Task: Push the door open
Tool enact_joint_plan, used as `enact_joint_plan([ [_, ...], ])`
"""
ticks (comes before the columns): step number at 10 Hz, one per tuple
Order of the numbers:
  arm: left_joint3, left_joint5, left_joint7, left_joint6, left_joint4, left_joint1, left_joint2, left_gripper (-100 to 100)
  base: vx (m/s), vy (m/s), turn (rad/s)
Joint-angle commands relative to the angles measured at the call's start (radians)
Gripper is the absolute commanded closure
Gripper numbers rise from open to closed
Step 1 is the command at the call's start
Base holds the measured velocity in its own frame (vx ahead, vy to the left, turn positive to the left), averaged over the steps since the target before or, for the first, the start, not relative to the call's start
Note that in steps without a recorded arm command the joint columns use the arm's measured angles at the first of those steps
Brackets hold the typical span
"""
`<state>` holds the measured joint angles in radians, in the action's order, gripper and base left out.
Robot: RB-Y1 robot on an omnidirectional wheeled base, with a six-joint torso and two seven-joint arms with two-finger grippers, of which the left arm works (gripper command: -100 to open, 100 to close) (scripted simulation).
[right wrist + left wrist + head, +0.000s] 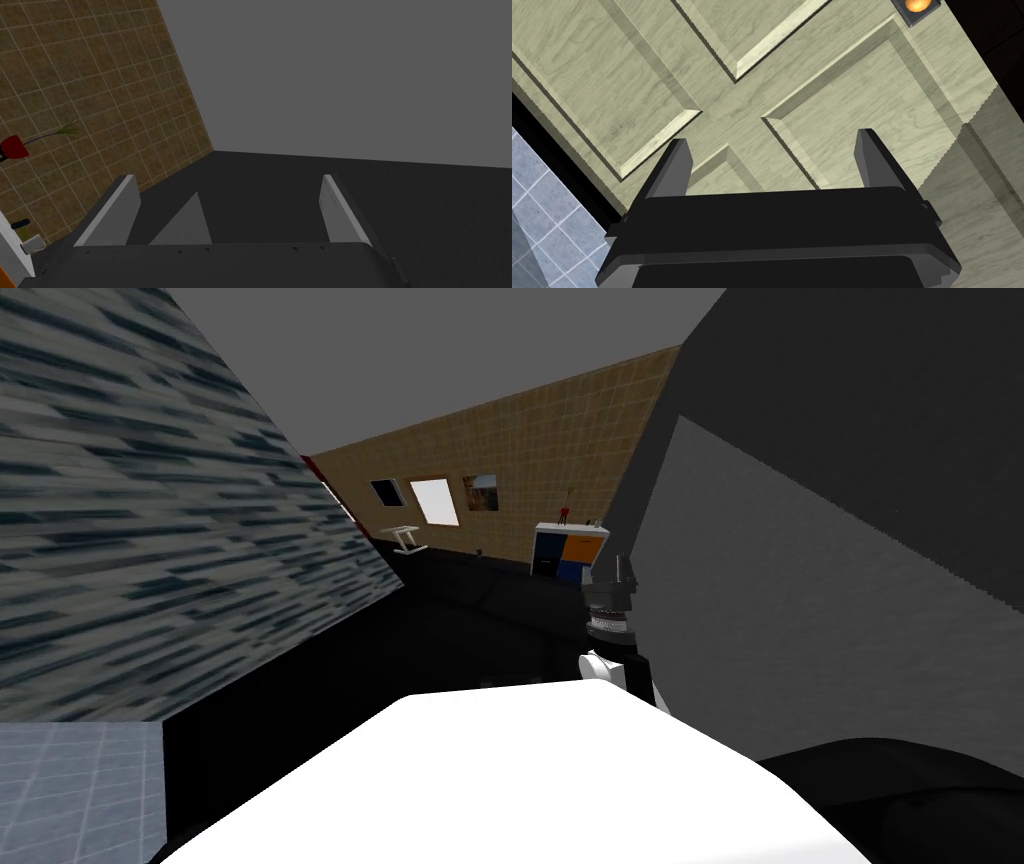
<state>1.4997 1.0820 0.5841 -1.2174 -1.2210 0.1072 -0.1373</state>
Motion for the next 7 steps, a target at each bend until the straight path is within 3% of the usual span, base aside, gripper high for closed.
enact_joint_plan([
  [1, 0.024, 0.012, 0.015, -0.028, 0.008, -0.004, 0.01, -100, -0.16, 0.002, -0.298],
  [7, 0.107, 0.065, 0.056, -0.123, 0.069, -0.027, 0.024, -100, -0.159, -0.013, -0.296],
])
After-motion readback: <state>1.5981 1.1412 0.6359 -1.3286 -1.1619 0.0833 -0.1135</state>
